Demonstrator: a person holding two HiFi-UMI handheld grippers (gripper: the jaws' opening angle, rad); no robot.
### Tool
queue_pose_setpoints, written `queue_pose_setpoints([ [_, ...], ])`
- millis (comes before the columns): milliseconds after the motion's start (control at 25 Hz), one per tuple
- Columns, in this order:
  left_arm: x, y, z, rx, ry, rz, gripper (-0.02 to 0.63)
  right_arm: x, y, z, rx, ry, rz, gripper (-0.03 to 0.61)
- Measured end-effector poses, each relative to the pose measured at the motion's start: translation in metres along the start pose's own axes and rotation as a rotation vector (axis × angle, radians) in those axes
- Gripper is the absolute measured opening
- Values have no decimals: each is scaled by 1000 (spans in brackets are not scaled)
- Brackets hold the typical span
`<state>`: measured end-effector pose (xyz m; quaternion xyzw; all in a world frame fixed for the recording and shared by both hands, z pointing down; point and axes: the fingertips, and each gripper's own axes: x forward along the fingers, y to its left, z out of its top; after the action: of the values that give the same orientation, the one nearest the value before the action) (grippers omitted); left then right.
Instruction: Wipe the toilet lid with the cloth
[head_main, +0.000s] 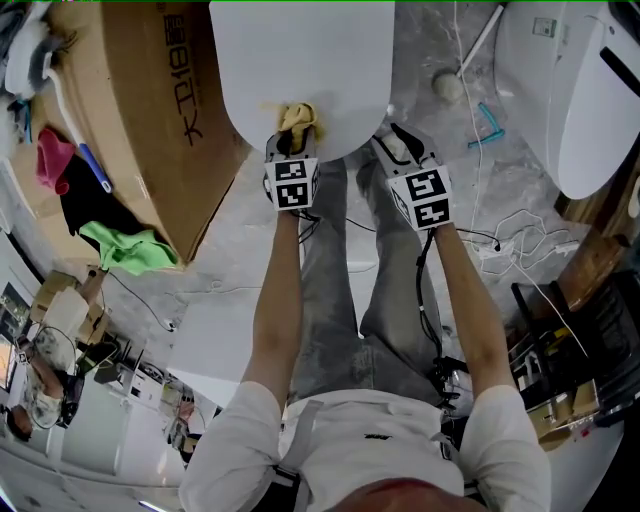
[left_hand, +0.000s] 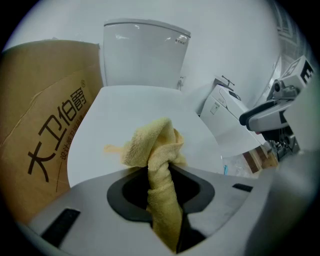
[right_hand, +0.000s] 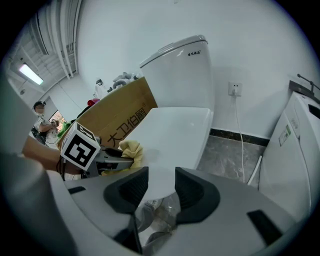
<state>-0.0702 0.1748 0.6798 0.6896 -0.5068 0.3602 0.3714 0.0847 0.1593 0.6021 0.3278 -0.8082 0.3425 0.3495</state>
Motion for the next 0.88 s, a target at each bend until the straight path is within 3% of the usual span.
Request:
queue_pose_setpoints([
  [880,24,-96,15,141,35,-106,117,-55,-41,-34,91,-47,-88,178],
])
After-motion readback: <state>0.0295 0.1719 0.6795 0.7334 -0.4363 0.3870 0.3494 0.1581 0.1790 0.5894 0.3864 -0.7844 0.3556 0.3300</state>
